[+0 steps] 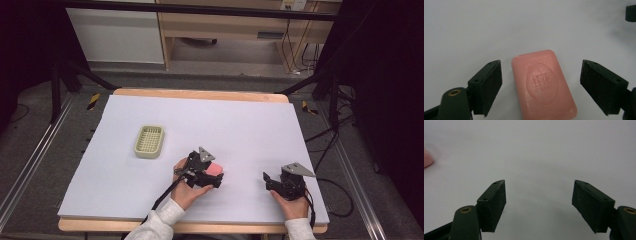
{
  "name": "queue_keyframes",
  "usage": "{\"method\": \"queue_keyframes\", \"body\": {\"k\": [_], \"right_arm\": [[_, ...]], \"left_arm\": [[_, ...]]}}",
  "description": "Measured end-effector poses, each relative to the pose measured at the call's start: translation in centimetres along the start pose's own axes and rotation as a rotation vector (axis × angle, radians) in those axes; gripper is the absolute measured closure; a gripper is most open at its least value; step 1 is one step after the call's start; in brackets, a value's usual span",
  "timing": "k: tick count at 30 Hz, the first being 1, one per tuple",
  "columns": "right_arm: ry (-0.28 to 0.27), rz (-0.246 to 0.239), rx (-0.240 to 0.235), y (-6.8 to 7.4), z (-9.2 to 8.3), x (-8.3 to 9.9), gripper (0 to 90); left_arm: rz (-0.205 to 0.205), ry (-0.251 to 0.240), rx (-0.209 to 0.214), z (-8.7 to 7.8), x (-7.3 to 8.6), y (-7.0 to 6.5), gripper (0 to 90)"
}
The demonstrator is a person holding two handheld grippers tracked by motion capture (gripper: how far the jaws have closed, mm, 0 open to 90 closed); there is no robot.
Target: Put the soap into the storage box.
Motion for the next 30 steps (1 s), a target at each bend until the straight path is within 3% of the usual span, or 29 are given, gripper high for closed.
{"method": "queue_keyframes", "body": {"k": [15,30], "right_arm": [[0.006,0.0,-0.003,0.0,0.0,0.0,28.2],[0.009,0.001,-0.005,0.1,0.0,0.1,28.6]], "left_arm": [[0.007,0.03,-0.013,1.0,1.1,-0.4,22.0],[-0.04,0.047,-0.023,1.6,1.8,-0.2,30.6]]}}
Point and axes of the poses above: each handheld gripper's, and its own axes: z roughly forward along the jaws, x roughly out of its underside, y roughly to its left, the point moved 1 cm from there along z, roughly forward along the jaws, and after that the axes turned 14 degrees about -y, right-handed, at the moved point
